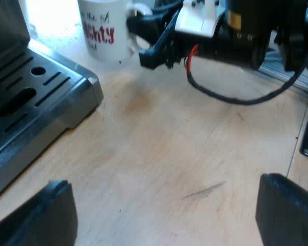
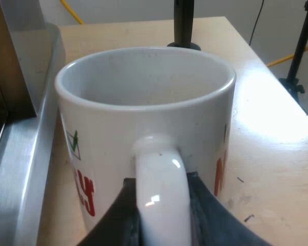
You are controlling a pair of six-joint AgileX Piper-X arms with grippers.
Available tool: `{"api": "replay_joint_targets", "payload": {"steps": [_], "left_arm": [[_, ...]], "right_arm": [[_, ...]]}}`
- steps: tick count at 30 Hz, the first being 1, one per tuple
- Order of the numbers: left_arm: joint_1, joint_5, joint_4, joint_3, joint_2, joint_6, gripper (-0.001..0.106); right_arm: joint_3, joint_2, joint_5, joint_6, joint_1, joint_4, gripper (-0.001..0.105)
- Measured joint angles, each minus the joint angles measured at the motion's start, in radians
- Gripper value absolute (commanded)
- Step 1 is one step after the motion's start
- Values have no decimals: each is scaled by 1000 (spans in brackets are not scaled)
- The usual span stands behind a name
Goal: Remove mug from coffee machine
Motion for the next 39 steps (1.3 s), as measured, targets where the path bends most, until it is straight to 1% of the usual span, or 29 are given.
{"api": "replay_joint_targets", "payload": {"steps": [4, 10, 14, 19, 20, 21, 22, 23, 24, 27, 29, 33, 35, 36, 39], "left_arm": [[0, 0, -14, 0, 24, 2, 73], [0, 0, -15, 0, 38, 2, 73], [0, 0, -15, 0, 38, 2, 73], [0, 0, -15, 0, 38, 2, 73], [0, 0, -15, 0, 38, 2, 73], [0, 0, -15, 0, 38, 2, 73], [0, 0, -15, 0, 38, 2, 73], [0, 0, -15, 0, 38, 2, 73], [0, 0, -15, 0, 38, 2, 73], [0, 0, -15, 0, 38, 2, 73], [0, 0, -15, 0, 38, 2, 73], [0, 0, -15, 0, 38, 2, 73], [0, 0, -15, 0, 38, 2, 73], [0, 0, -15, 0, 38, 2, 73], [0, 0, -15, 0, 38, 2, 73]], "right_arm": [[0, 85, -3, -36, 0, -84, 0], [-2, 205, -3, -44, 0, -189, 0], [-2, 243, 1, -45, 0, -236, 0], [-4, 254, 4, -45, 0, -243, 1], [2, 254, 4, -45, 0, -250, 3], [7, 254, 4, -45, 0, -253, 9], [8, 254, 4, -45, 0, -254, 21], [13, 254, 4, -45, 0, -259, 28], [24, 254, 4, -26, 0, -264, 37], [49, 254, 4, 1, 0, -265, 51], [75, 254, 4, 9, 0, -265, 55], [114, 241, 5, 16, 16, -270, 55], [131, 217, 5, 37, 36, -262, 55], [137, 199, 5, 54, 55, -238, 55], [141, 140, 5, 60, 96, -159, 55]]}}
